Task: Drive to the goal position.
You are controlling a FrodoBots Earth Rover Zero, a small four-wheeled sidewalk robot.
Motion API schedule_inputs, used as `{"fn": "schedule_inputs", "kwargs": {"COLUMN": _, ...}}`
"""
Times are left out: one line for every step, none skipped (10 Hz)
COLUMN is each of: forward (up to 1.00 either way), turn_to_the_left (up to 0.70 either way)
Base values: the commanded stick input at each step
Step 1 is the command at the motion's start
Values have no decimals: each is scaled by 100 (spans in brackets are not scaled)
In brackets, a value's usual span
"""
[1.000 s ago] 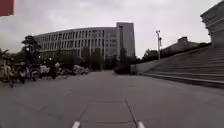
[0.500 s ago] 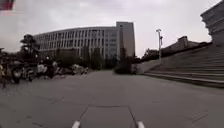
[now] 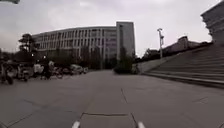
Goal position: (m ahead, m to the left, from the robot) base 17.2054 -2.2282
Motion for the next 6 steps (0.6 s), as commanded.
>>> {"fn": "schedule_inputs", "kwargs": {"forward": 60, "turn_to_the_left": 0}}
{"fn": "schedule_inputs", "kwargs": {"forward": 60, "turn_to_the_left": 0}}
{"fn": "schedule_inputs", "kwargs": {"forward": 60, "turn_to_the_left": 0}}
{"fn": "schedule_inputs", "kwargs": {"forward": 60, "turn_to_the_left": 0}}
{"fn": "schedule_inputs", "kwargs": {"forward": 60, "turn_to_the_left": 0}}
{"fn": "schedule_inputs", "kwargs": {"forward": 60, "turn_to_the_left": 0}}
